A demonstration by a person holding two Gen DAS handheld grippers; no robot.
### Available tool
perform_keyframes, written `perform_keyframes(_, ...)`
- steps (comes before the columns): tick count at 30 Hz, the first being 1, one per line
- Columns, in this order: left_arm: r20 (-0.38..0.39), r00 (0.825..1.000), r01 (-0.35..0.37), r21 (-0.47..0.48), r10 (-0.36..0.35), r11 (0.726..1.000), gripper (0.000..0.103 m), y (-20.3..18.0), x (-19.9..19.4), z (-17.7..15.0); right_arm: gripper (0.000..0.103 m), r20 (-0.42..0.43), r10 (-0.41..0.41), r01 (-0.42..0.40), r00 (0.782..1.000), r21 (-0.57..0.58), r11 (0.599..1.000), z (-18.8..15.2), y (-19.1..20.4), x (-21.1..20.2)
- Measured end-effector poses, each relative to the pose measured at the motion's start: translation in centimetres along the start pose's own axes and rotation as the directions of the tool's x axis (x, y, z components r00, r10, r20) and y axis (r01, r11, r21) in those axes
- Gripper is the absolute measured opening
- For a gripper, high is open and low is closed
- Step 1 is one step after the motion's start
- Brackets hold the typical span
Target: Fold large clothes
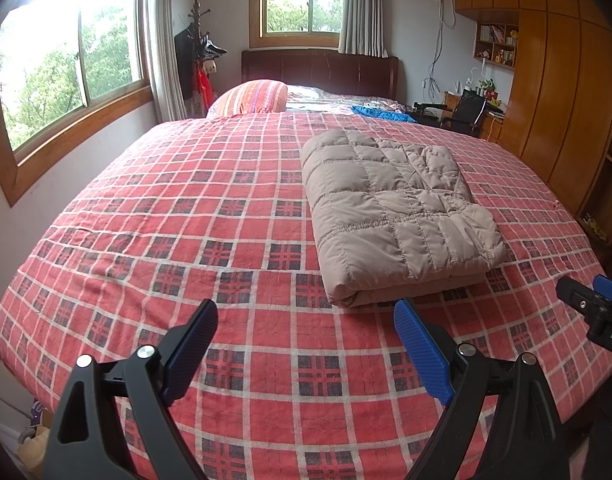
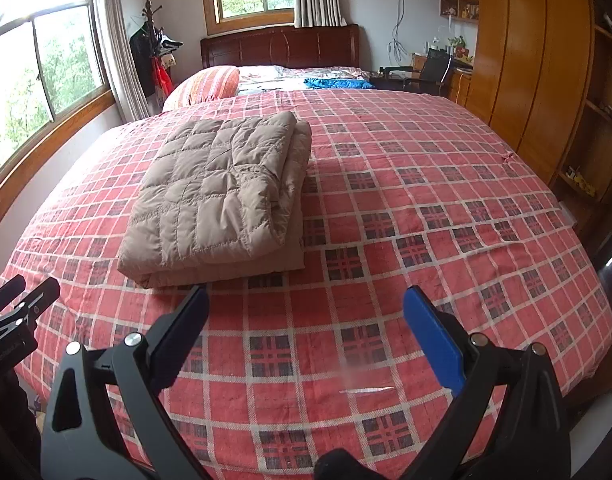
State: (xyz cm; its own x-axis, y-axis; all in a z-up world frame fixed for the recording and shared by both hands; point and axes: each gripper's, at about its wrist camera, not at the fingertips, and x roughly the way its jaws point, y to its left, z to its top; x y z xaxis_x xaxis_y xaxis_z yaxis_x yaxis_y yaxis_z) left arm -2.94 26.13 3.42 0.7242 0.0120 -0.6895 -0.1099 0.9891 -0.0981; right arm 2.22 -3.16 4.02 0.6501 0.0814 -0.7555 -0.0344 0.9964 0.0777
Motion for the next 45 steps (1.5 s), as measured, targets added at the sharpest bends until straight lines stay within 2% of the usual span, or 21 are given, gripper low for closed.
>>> perform_keyframes(3, 0.025, 0.999, -0.038, 0.013, 0.038, 0.999, 0.09, 0.2, 0.2, 0.4, 0.097, 0.01, 0.006, -0.006, 1.0, 0.018, 1.0, 0.5, -0.9, 0.2)
perform_keyframes(7, 0.064, 0.994, -0.09, 0.022, 0.088, 0.996, 0.09, 0.7, 0.4, 0.9, 0.097, 0.03, -0.028, 0.026, 0.999, 0.062, 0.998, 1.2, -2.9, 0.7)
perform_keyframes(13, 0.099, 0.986, -0.134, -0.001, 0.134, 0.991, 0.091, 2.5, 1.2, 1.9, 0.097, 0.044, -0.086, 0.078, 0.995, 0.168, 0.983, 2.5, -8.1, 2.6)
perform_keyframes(15, 0.107, 0.983, -0.149, -0.011, 0.149, 0.989, 0.091, 3.1, 1.6, 2.3, 0.097, 0.049, -0.127, 0.114, 0.991, 0.21, 0.971, 3.0, -10.5, 3.8)
perform_keyframes(18, 0.12, 0.977, -0.175, -0.025, 0.177, 0.984, 0.091, 4.0, 2.0, 2.8, 0.097, 0.027, -0.234, 0.22, 0.972, 0.252, 0.942, 3.6, -14.1, 6.3)
perform_keyframes(21, 0.123, 0.973, -0.19, -0.038, 0.193, 0.981, 0.091, 4.5, 2.3, 3.3, 0.097, -0.018, -0.34, 0.33, 0.94, 0.29, 0.898, 3.7, -17.0, 8.2)
perform_keyframes(23, 0.129, 0.972, -0.192, -0.041, 0.195, 0.981, 0.091, 4.5, 2.2, 3.6, 0.097, -0.029, -0.326, 0.32, 0.945, 0.295, 0.9, 3.4, -17.3, 8.4)
perform_keyframes(25, 0.132, 0.973, -0.185, -0.041, 0.188, 0.982, 0.091, 4.2, 2.0, 3.7, 0.097, -0.011, -0.231, 0.225, 0.973, 0.29, 0.93, 3.2, -15.9, 7.7)
perform_keyframes(27, 0.128, 0.979, -0.158, -0.033, 0.161, 0.987, 0.091, 3.3, 1.7, 3.8, 0.097, -0.005, -0.131, 0.128, 0.991, 0.232, 0.964, 2.9, -12.3, 6.4)
perform_keyframes(28, 0.123, 0.981, -0.15, -0.026, 0.152, 0.988, 0.091, 2.7, 1.6, 3.7, 0.097, 0.008, -0.055, 0.053, 0.998, 0.184, 0.981, 2.7, -9.9, 5.5)
perform_keyframes(30, 0.103, 0.987, -0.121, -0.011, 0.122, 0.993, 0.091, 1.7, 1.6, 3.3, 0.097, 0.002, 0.015, -0.015, 1.0, 0.085, 0.996, 2.4, -5.9, 4.2)
perform_keyframes(32, 0.079, 0.993, -0.083, -0.001, 0.082, 0.997, 0.091, 0.9, 1.5, 2.9, 0.097, 0.014, 0.015, -0.015, 1.0, 0.01, 1.0, 2.1, -2.7, 3.0)
perform_keyframes(36, 0.077, 0.995, -0.058, 0.011, 0.057, 0.998, 0.091, -0.1, 0.8, 2.2, 0.097, 0.021, 0.024, -0.022, 0.999, -0.09, 0.996, 1.6, 1.7, 1.9)
perform_keyframes(45, 0.093, 0.994, -0.052, 0.018, 0.05, 0.999, 0.091, -0.6, -0.1, 1.8, 0.097, -0.022, 0.032, -0.034, 0.999, -0.087, 0.996, 0.9, 4.1, 2.1)
